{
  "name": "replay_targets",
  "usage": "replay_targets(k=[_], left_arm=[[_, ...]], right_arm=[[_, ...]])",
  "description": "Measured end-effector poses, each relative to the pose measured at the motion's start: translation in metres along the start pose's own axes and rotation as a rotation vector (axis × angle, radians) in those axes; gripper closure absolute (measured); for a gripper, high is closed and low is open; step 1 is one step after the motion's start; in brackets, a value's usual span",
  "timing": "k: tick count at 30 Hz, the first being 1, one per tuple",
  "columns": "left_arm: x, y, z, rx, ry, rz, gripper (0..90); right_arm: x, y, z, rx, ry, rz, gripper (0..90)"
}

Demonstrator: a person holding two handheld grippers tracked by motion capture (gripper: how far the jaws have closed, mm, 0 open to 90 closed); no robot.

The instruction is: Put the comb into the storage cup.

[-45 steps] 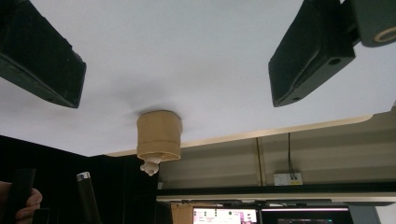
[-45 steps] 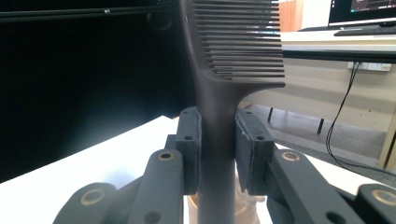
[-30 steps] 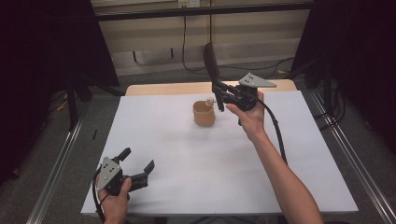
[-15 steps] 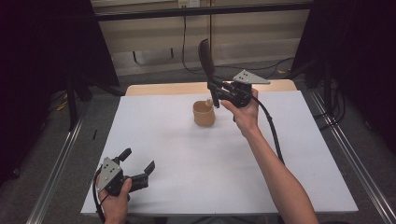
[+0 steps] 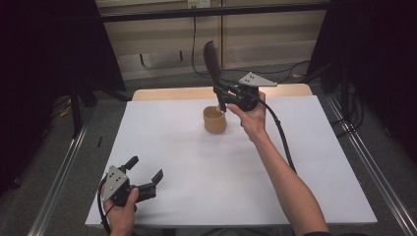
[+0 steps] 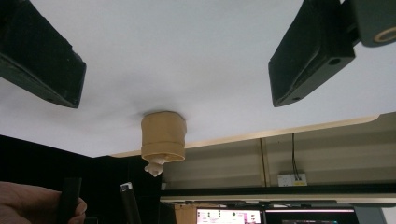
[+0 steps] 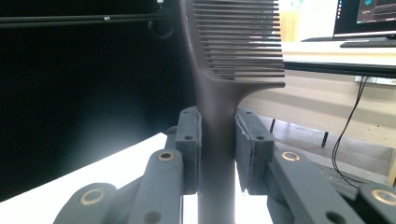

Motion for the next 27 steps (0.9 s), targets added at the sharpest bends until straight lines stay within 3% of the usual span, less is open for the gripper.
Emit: replay_targets(k=[27], left_arm=[[-0.001, 0.001, -0.001, -0.009, 0.005, 0.004, 4.2]], right_arm=[[-0.027, 0.022, -0.007, -0.006, 0.001, 0.044, 72.9]])
Point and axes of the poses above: each handheld gripper's, and its own axes: y roughly forward along the jaws, x roughly out of its top, z roughly to its left, the point moved 8 cm from there along y, roughly forward along the jaws, and after that the axes turned 3 degrees about x, right-handed, at the moved point
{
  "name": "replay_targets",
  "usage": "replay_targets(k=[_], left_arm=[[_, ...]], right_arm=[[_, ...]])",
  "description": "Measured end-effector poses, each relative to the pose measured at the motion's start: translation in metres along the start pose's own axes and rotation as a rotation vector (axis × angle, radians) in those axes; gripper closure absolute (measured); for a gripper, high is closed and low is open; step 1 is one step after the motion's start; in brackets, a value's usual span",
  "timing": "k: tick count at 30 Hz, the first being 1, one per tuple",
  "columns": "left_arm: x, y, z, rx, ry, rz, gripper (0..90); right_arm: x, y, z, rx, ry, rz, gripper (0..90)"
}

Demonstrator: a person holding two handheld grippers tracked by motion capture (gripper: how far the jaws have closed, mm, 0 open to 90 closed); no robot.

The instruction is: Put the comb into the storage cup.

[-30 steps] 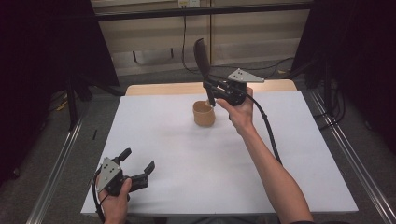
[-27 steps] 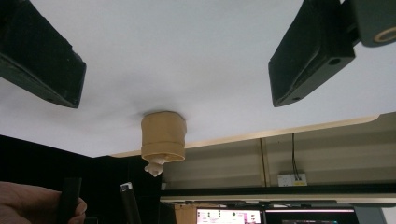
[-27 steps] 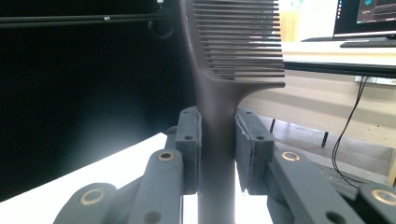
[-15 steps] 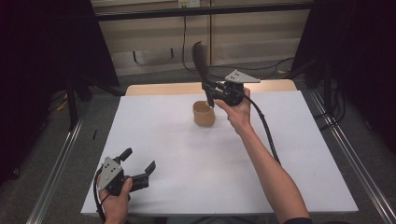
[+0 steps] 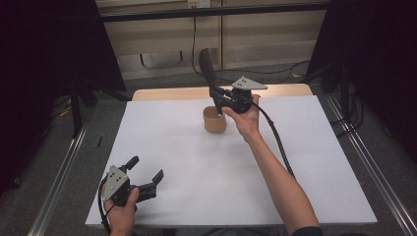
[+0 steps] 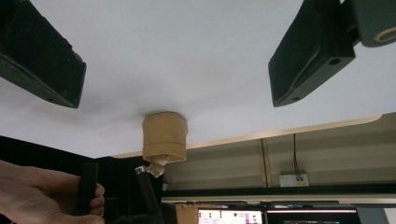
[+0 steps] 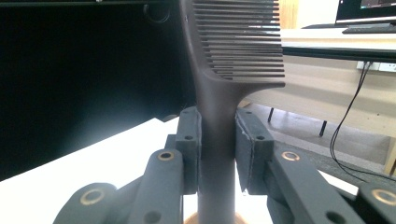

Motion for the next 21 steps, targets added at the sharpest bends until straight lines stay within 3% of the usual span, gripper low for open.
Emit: replay_targets(k=[21], left_arm=[[-0.001, 0.0, 0.0, -0.001, -0.003, 0.005, 4.1]], right_arm=[[-0.018, 0.019, -0.008, -0.007, -0.01, 0.035, 73.0]])
Point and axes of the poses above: each handheld gripper's, and its own axes: y roughly forward along the jaws, x roughly out of its top, z roughly to its left, the point moved 8 cm from there along y, roughly forward along the jaws, and after that the axes turned 3 degrees about x, right-handed, at the moved point
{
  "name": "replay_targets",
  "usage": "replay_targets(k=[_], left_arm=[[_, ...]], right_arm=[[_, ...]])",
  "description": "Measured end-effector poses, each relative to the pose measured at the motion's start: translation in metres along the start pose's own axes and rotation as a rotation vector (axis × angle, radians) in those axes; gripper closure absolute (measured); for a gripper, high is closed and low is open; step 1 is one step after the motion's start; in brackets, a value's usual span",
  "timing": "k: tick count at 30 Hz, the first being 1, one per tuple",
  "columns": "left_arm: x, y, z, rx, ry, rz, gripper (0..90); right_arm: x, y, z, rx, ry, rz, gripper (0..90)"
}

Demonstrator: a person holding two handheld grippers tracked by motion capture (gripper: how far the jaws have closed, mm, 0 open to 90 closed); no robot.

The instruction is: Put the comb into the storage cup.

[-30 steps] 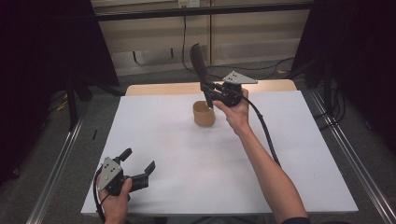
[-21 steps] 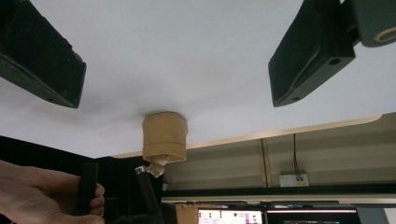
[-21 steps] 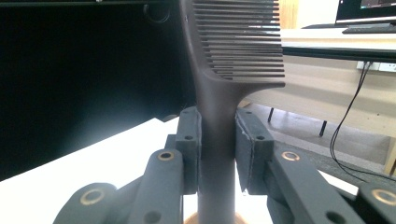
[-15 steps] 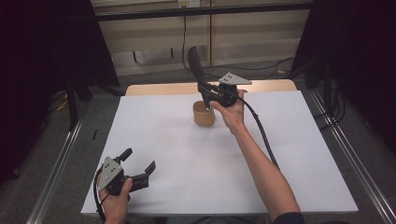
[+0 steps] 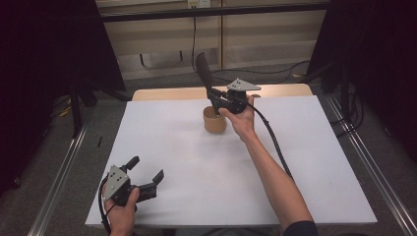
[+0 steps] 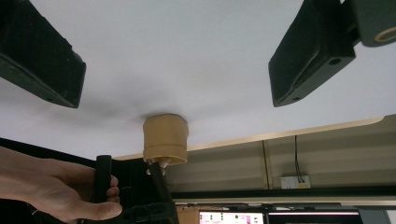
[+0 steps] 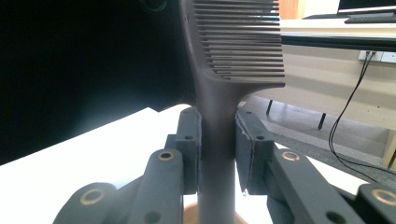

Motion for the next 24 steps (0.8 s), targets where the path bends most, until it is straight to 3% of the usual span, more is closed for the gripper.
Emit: replay_targets(k=[15, 24], left_arm=[[0.001, 0.0, 0.0, -0.005, 0.002, -0.002, 4.1], [0.0, 0.0, 0.0, -0.007, 0.001, -0.001, 4.1]], right_arm=[[-0.012, 0.002, 0.006, 0.011, -0.021, 0.025, 73.0], [-0.021, -0.003, 0.003, -0.009, -0.027, 0.038, 73.0]])
Point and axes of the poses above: each handheld gripper's, and its own axes: y roughly forward along the jaws, x roughly out of its top, z roughly to its left, the point moved 8 cm from there along y, roughly forward along the jaws, and after that the axes turned 3 degrees about x, right-handed, at the moved point
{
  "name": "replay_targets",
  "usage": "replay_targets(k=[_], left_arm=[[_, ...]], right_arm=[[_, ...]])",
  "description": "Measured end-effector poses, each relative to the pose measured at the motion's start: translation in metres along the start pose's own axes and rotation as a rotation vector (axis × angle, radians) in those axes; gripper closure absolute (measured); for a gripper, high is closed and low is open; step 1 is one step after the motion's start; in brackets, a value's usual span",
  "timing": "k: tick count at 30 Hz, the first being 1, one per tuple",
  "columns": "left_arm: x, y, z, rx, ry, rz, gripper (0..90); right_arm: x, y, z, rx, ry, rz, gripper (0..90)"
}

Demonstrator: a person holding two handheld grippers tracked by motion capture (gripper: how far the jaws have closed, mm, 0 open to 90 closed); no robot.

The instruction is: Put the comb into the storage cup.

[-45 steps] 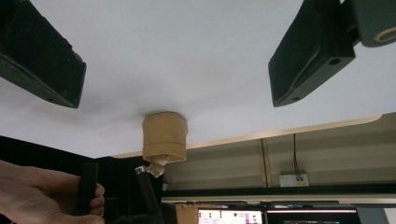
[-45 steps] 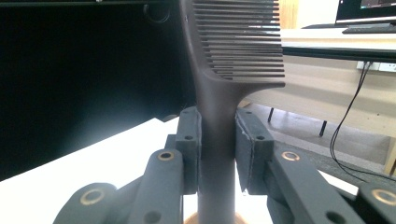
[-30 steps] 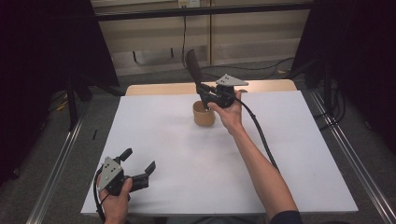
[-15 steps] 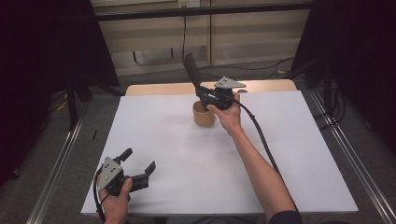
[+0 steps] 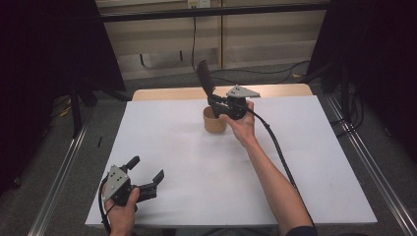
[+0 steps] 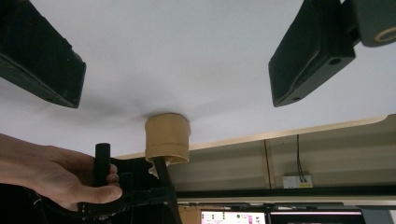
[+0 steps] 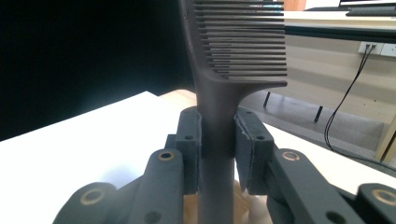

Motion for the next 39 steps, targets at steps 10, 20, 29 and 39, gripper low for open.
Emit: replay_targets(k=[10, 20, 29, 39], left_arm=[[0.0, 0.0, 0.0, -0.002, -0.006, -0.001, 4.1], [0.0, 0.0, 0.0, 0.0, 0.002, 0.005, 4.1], [-0.001, 0.0, 0.0, -0.005, 0.003, 0.006, 4.1], [-0.001, 0.001, 0.0, -0.005, 0.004, 0.008, 4.1]], right_arm=[[-0.007, -0.001, 0.002, -0.003, -0.012, 0.015, 73.0], [-0.014, -0.005, 0.002, -0.006, -0.013, 0.026, 73.0], [-0.02, -0.006, 0.003, -0.006, -0.016, 0.038, 73.0], [-0.026, -0.009, 0.003, -0.008, -0.007, 0.037, 72.9]])
Point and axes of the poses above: each handheld gripper's, and its own axes: y roughly forward along the jaws, x roughly out of its top, z roughly to its left, the point moved 8 cm from there along y, roughly forward along the jaws, and after that the axes turned 3 degrees about x, right-handed, at the moved point
